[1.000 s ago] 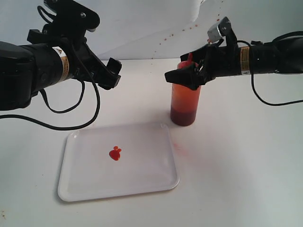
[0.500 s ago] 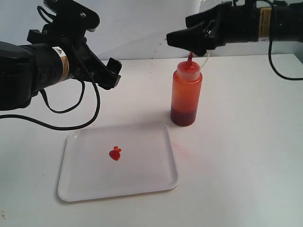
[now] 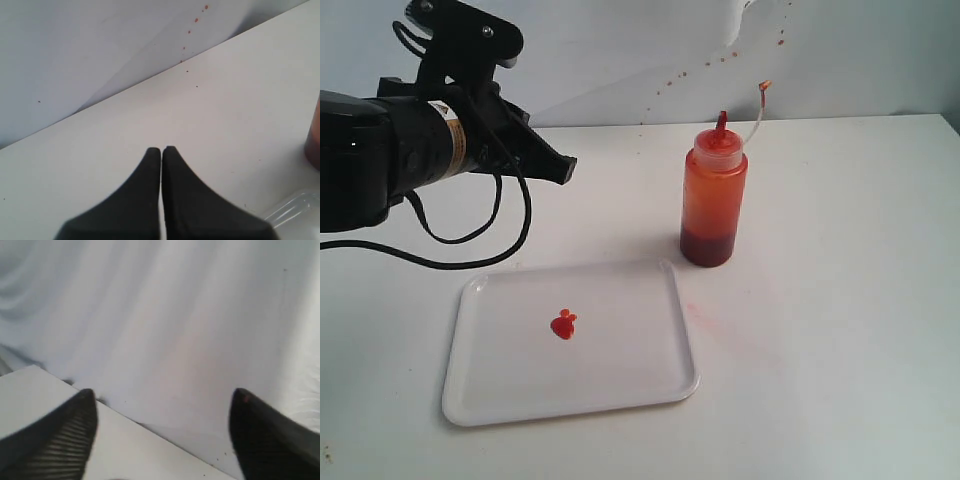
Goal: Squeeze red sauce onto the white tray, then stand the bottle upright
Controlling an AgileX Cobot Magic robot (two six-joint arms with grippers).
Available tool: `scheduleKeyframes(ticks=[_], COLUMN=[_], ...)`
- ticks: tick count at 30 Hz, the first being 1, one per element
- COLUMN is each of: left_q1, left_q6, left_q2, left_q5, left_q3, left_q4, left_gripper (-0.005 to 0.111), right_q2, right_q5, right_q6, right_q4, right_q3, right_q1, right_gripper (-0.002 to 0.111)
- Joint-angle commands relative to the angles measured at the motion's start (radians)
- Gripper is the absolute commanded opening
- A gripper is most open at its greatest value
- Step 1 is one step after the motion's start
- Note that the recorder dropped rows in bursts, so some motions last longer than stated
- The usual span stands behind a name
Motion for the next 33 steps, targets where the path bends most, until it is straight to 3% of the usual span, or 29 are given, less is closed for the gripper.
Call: scheduleKeyframes(ticks=[1, 2, 3, 17, 20, 22, 26, 28, 31, 33], left_q1=[-0.004, -0.004, -0.004, -0.004, -0.006, -0.006, 0.001, 0.001, -0.001, -0.001], left_q6=[-0.007, -0.007, -0.007, -0.007, 0.048, 0.101, 0.482, 0.813, 1.371, 1.46], left_q2=[0.001, 0.001, 0.001, 0.001, -0.03, -0.097, -0.288, -0.399, -0.553, -0.654], left_q5=[0.002, 0.002, 0.002, 0.002, 0.029, 0.049, 0.015, -0.129, -0.425, -0.529], left_q3=[0.004, 0.004, 0.004, 0.004, 0.004, 0.004, 0.017, 0.063, 0.198, 0.314], left_q4=[-0.01, -0.01, -0.01, -0.012, -0.129, -0.373, -0.768, -0.933, -1.321, -1.504], left_gripper=[0.002, 0.002, 0.002, 0.002, 0.002, 0.002, 0.002, 0.002, 0.002, 0.002], right_q2=[-0.023, -0.023, -0.02, -0.019, -0.019, -0.019, -0.019, -0.019, -0.019, -0.019], right_q5=[0.065, 0.065, 0.065, 0.065, 0.065, 0.065, 0.065, 0.065, 0.065, 0.065], right_q6=[0.153, 0.153, 0.155, 0.155, 0.155, 0.155, 0.155, 0.155, 0.155, 0.155], right_q4=[-0.059, -0.059, -0.059, -0.059, -0.059, -0.059, -0.059, -0.059, -0.059, -0.059], right_q3=[-0.004, -0.004, -0.004, -0.004, -0.004, -0.004, -0.004, -0.004, -0.004, -0.004], right_q1=[-0.007, -0.007, -0.007, -0.007, -0.007, -0.007, -0.007, -0.007, -0.007, -0.007], right_gripper=[0.014, 0.001, 0.0, 0.0, 0.0, 0.0, 0.0, 0.0, 0.0, 0.0])
